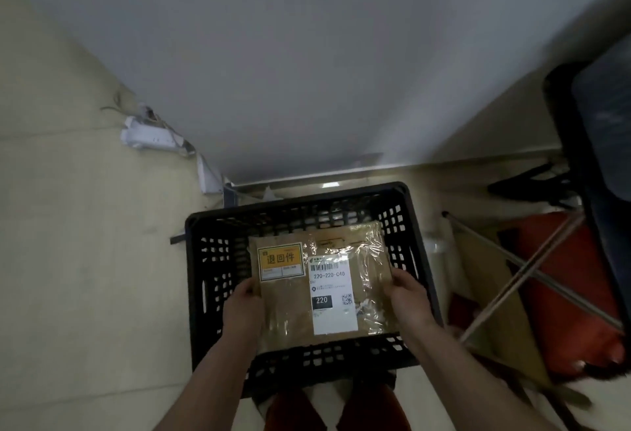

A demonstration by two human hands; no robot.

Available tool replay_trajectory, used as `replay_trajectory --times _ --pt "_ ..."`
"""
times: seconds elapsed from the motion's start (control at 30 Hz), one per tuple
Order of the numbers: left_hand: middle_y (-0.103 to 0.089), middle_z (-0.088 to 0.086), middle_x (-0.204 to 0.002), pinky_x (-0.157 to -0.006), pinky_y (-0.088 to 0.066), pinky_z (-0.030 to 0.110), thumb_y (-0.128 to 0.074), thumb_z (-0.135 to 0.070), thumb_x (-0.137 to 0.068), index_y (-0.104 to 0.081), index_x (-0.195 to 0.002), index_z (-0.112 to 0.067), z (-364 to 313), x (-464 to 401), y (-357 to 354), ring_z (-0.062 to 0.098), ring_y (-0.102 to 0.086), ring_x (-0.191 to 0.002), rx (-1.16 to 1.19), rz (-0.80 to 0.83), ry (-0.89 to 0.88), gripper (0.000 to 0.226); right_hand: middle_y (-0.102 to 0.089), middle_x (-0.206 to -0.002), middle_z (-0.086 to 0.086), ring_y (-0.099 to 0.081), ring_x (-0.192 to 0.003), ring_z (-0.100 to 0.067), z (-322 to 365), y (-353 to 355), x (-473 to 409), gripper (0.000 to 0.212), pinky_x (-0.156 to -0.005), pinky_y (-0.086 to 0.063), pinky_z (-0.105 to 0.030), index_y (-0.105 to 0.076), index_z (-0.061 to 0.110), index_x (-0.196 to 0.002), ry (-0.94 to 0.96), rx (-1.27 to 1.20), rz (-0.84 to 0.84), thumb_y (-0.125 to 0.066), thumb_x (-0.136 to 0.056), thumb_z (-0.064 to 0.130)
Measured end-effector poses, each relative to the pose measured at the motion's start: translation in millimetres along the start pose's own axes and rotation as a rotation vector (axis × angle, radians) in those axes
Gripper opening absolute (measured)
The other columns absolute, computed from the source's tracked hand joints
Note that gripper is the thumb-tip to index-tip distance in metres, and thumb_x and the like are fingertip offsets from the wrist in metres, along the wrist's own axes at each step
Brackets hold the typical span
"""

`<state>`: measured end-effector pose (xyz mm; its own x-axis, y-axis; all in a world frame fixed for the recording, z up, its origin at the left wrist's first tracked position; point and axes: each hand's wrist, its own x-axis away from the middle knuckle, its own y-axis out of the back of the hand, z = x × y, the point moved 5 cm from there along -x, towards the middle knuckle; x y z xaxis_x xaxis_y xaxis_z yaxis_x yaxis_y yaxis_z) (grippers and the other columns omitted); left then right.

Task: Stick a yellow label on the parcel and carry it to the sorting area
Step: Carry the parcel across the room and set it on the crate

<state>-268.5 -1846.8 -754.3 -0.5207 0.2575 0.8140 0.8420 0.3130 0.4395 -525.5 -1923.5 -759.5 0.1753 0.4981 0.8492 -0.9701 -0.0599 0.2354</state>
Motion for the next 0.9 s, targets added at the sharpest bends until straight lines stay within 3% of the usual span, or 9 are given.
replay_trajectory --times 0.17,0.33,0.4,0.47,0.57,0.63,0.77,0.83,0.9 --pt "-0.062 0.011 -0.125 -0.084 -0.053 0.037 -0.038 0.0 -0.089 -0.054 -0.132 -0.017 28 -63 -37 0.026 -0.06 -0.099 0.013 0.003 0.045 0.049 -0.068 -0.086 -0.005 -0.057 -0.06 -0.017 -34 -21 -66 0.035 -0.045 -0.045 -0.023 -0.062 0.02 -0.118 -0.02 0.029 0.058 -0.049 -0.09 0.003" --pt "-0.061 0.01 -0.127 -0.063 -0.051 0.027 -0.039 0.003 -0.091 -0.047 -0.139 -0.016 24 -91 -53 0.018 -0.059 -0.084 0.038 0.025 0.038 0.053 -0.069 -0.104 -0.01 -0.053 -0.064 -0.015 -45 -40 -105 0.049 -0.047 -0.042 -0.024 -0.055 0.022 -0.124 -0.026 0.09 0.149 -0.052 -0.082 -0.003" --pt "-0.061 0.008 -0.129 -0.077 -0.055 0.033 -0.04 0.001 -0.091 -0.048 -0.139 -0.02 16 -96 -58 0.02 -0.063 -0.096 0.04 0.077 0.0 0.053 -0.067 -0.11 -0.008 -0.058 -0.077 -0.018 -40 -45 -110 0.052 -0.052 -0.044 -0.027 -0.053 0.024 -0.126 -0.023 0.117 0.194 -0.052 -0.082 -0.004" --pt "-0.062 0.006 -0.125 -0.09 -0.051 0.037 -0.042 -0.001 -0.092 -0.052 -0.134 -0.019 3 -90 -63 0.024 -0.062 -0.107 0.068 0.148 -0.003 0.047 -0.064 -0.112 -0.004 -0.059 -0.093 -0.021 -31 -49 -108 0.052 -0.062 -0.046 -0.029 -0.052 0.025 -0.124 -0.034 0.143 0.228 -0.049 -0.082 -0.006" --pt "-0.064 0.006 -0.098 -0.079 -0.05 0.033 -0.05 -0.009 -0.093 -0.063 -0.114 -0.01 -26 -63 -63 0.02 -0.061 -0.089 0.165 0.199 0.004 0.025 -0.066 -0.112 -0.01 -0.063 -0.095 -0.028 -11 -52 -90 0.04 -0.064 -0.054 -0.037 -0.06 0.015 -0.117 -0.033 0.168 0.211 -0.044 -0.084 -0.001" --pt "-0.062 0.008 -0.077 -0.065 -0.051 0.029 -0.052 -0.009 -0.092 -0.066 -0.09 -0.005 -50 -35 -54 0.019 -0.058 -0.069 0.25 0.211 0.023 0.014 -0.071 -0.098 -0.01 -0.068 -0.085 -0.027 10 -49 -68 0.032 -0.067 -0.059 -0.038 -0.068 0.014 -0.1 -0.044 0.116 0.173 -0.044 -0.087 -0.003" --pt "-0.052 0.009 -0.058 -0.051 -0.047 0.029 -0.044 -0.013 -0.095 -0.052 -0.065 -0.006 -94 19 -17 0.02 -0.051 -0.052 0.24 0.179 0.014 0.032 -0.059 -0.048 -0.003 -0.051 -0.041 -0.01 78 -36 1 0.043 -0.037 -0.04 -0.018 -0.058 0.005 -0.06 0.058 0.161 0.224 -0.03 -0.087 -0.012" --pt "-0.045 0.004 -0.048 -0.05 -0.041 0.028 -0.045 -0.023 -0.096 -0.045 -0.058 -0.009 -126 57 5 0.018 -0.042 -0.045 0.203 0.181 -0.047 0.041 -0.048 -0.032 0.006 -0.039 -0.027 -0.002 126 -30 47 0.046 -0.03 -0.029 -0.012 -0.05 0.009 -0.054 0.155 0.192 0.244 -0.028 -0.088 -0.013" --pt "-0.038 0.001 -0.046 -0.046 -0.032 0.024 -0.044 -0.025 -0.096 -0.039 -0.056 -0.013 -164 103 34 0.017 -0.033 -0.043 0.199 0.199 -0.093 0.042 -0.044 -0.026 0.01 -0.041 -0.028 -0.002 176 -24 89 0.041 -0.031 -0.031 -0.01 -0.047 0.013 -0.055 0.203 0.212 0.221 -0.035 -0.09 -0.007"
